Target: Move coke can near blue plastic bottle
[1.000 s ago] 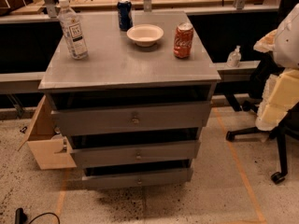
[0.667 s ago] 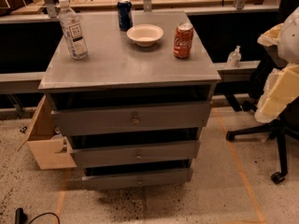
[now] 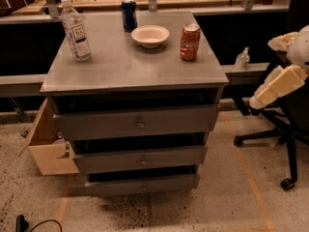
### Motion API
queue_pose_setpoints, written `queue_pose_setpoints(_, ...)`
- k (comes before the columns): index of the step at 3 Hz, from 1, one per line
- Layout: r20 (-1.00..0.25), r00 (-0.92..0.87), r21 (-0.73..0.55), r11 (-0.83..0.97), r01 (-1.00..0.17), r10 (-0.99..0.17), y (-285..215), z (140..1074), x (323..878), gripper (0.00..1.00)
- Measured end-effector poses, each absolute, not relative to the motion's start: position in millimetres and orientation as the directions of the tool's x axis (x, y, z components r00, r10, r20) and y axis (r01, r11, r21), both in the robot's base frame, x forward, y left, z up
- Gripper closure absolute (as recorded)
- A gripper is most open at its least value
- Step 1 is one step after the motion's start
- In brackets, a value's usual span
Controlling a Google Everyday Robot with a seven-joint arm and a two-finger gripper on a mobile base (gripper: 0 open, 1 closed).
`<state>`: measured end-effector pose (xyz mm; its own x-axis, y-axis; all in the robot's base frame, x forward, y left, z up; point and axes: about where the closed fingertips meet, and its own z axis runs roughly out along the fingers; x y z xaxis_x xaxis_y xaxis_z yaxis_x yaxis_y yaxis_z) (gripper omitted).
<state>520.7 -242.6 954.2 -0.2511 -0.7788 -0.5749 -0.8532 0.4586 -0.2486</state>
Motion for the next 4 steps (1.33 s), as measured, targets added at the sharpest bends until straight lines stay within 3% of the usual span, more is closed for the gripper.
queue_pose_setpoints(1, -0.743, -0.24, -0.202, 0.55, -0.81, -0.625, -238, 933, 568, 0.0)
queue_pose_setpoints(2, -0.827, -0.205, -0.212, 0.628, -0.749, -0.524, -241, 928, 615, 0.0)
queue_pose_setpoints(4, -0.821, -0.242, -0.22, 0.677, -0.703, -0.518, -234, 927, 662, 0.0)
